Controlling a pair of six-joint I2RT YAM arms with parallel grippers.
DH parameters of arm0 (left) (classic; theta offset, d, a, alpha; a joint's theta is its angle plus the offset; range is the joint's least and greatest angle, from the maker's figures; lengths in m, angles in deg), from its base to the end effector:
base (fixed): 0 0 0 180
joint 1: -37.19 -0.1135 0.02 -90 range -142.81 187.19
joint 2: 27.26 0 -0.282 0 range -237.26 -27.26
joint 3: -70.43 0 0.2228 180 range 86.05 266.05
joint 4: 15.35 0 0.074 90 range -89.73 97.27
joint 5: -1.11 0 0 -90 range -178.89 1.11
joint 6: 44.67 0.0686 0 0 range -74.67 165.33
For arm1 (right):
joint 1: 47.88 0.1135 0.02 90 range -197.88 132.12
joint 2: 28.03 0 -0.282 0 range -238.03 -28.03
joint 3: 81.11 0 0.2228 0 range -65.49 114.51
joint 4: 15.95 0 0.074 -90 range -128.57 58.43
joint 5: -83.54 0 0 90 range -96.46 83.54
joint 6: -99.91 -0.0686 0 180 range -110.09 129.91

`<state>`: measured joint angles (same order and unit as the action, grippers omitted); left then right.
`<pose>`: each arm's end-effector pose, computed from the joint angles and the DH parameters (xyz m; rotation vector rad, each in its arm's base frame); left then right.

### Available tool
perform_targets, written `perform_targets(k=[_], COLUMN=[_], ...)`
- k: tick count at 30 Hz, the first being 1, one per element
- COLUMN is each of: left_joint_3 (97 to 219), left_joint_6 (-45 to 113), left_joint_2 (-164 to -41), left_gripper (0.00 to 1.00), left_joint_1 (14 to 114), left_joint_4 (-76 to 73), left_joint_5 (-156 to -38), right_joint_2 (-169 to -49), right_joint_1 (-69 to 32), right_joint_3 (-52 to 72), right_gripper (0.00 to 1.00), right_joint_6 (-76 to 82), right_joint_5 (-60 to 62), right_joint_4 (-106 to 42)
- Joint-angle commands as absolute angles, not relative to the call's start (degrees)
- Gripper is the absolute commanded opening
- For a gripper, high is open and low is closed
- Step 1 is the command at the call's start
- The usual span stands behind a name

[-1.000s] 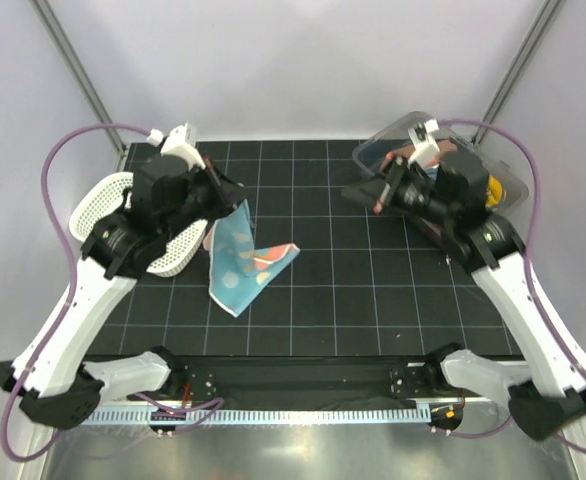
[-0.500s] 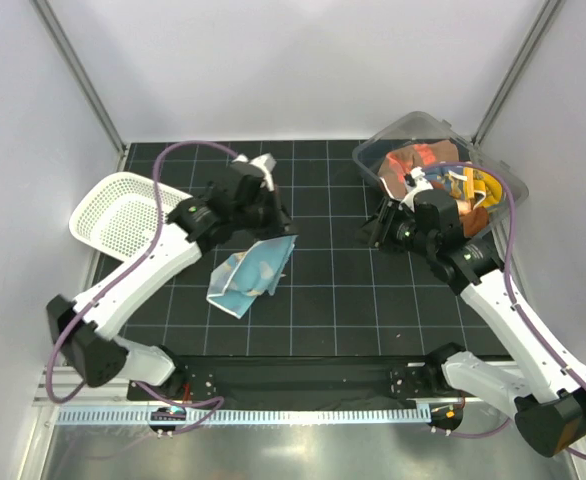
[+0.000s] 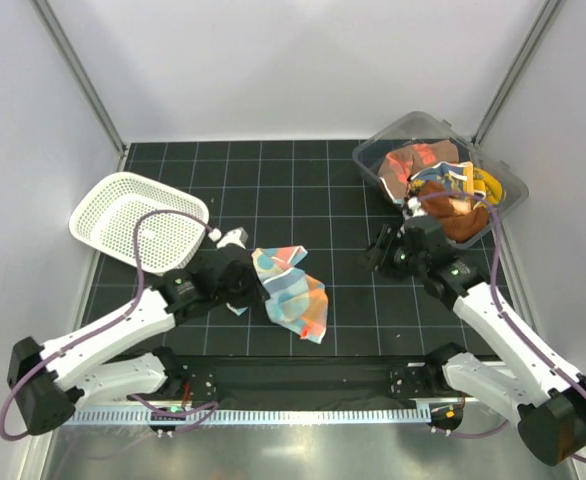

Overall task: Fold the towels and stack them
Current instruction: Move the towel to the center of the board, then flatten out the crumpled towel

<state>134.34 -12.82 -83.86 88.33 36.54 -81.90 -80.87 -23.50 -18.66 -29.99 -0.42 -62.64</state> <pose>0.1238 -0.1403 0.2775 -0.2151 2.4743 -0.7597 0.1635 0.0820 0.2897 0.2522 2.3009 0.7160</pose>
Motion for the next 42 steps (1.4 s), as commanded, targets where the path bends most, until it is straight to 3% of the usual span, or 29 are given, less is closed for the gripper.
perform_targets(k=[1, 7, 10, 19, 25, 31, 38, 41, 42], left_joint_3=[131.58, 131.31, 130.35, 127.54, 126.13, 125.34, 125.16, 125.16, 125.16], left_joint_6=[-16.28, -15.75, -16.54, -17.59, -18.12, -18.21, -18.04, -18.03, -18.03], left_joint_2=[-86.66, -90.10, -90.36, -90.45, -88.52, -87.38, -85.88, -86.06, -86.14], left_gripper=[0.00, 0.00, 0.00, 0.00, 0.00, 0.00, 0.00, 0.00, 0.00], left_joint_1=[88.17, 88.17, 88.08, 87.91, 87.99, 87.91, 87.99, 87.99, 87.99], left_joint_4=[33.67, 35.16, 35.07, 32.26, 32.00, 32.08, 32.44, 32.26, 32.17], left_joint_5=[-78.60, -76.67, -75.53, -76.93, -77.11, -77.11, -77.20, -77.11, -77.11], right_joint_2=[-80.94, -78.14, -78.21, -86.82, -95.17, -99.83, -103.52, -104.23, -104.23], right_joint_1=[-22.39, -11.78, -1.67, 19.42, 27.61, 28.67, 30.52, 30.52, 30.52], right_joint_3=[-25.22, -31.74, -33.93, -41.41, -40.35, -39.47, -37.37, -37.01, -36.93], right_gripper=[0.53, 0.53, 0.53, 0.52, 0.52, 0.49, 0.34, 0.23, 0.15], right_joint_6=[-34.56, -36.84, -39.56, -57.93, -66.90, -71.90, -76.13, -76.57, -76.83], right_joint_5=[2.59, 0.50, -8.89, -20.60, -32.20, -36.86, -41.79, -42.93, -43.80], right_joint_4=[-59.70, -57.32, -57.94, -43.62, -40.02, -40.54, -44.31, -44.67, -45.02])
